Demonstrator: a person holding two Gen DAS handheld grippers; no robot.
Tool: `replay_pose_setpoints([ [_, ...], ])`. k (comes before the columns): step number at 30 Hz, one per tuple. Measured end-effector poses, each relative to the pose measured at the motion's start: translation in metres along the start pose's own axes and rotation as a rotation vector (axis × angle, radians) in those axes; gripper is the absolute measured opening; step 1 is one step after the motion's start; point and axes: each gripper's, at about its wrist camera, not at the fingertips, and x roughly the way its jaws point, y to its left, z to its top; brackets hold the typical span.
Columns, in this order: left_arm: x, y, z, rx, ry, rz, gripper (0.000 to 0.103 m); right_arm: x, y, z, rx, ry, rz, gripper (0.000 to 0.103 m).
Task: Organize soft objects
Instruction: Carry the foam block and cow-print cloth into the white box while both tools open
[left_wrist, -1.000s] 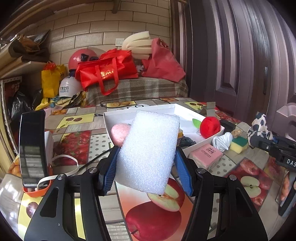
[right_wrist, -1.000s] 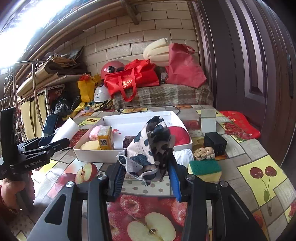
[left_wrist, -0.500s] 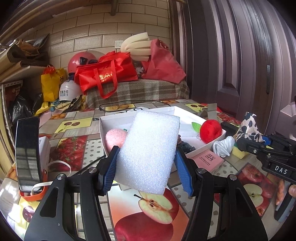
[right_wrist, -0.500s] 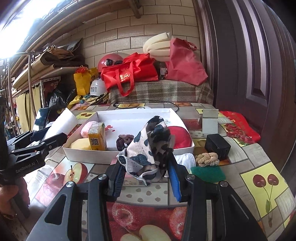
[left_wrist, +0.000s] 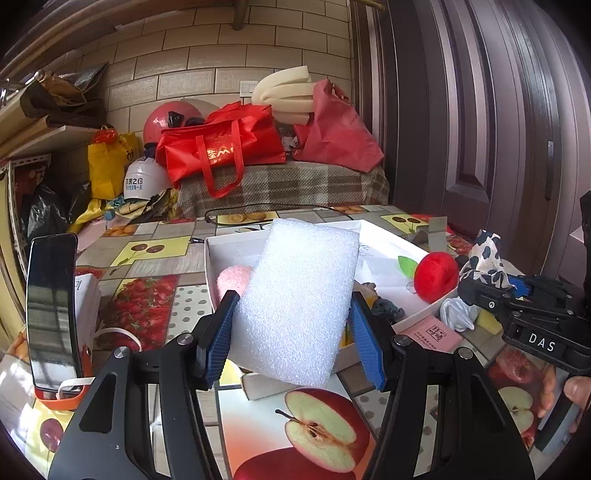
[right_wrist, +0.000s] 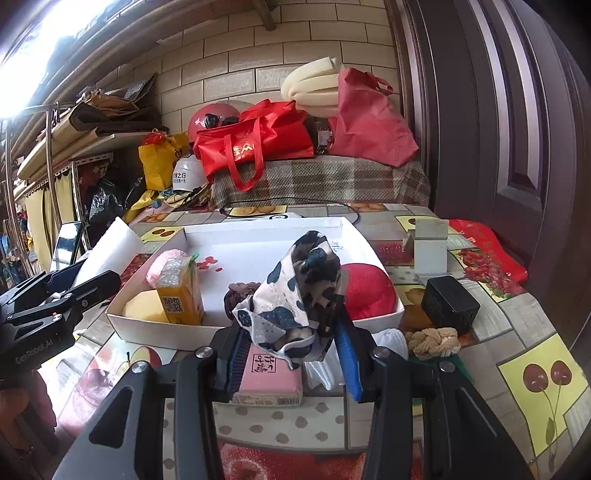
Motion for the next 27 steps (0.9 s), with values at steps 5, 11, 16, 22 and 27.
replay_pose_setpoints([
  [5,0.016,-0.001,0.004,0.012,0.027,0.002,0.06,0.011,0.008,0.006,-0.016,-0.001,0.019,0.043],
  [11,0.033,-0.008,0.007,0.045,0.074,-0.011,0.06,0.019,0.023,0.009,-0.07,0.006,0.046,0.043],
  [16,0.054,-0.009,0.013,0.03,0.107,-0.002,0.06,0.033,0.026,0.012,-0.07,0.042,0.049,0.043],
  [22,0.063,-0.006,0.015,0.002,0.125,0.005,0.06,0.051,0.023,0.018,-0.029,0.07,0.045,0.043],
  [27,0.066,-0.003,0.016,-0.009,0.127,0.016,0.06,0.063,0.028,0.022,-0.026,0.081,0.041,0.043],
])
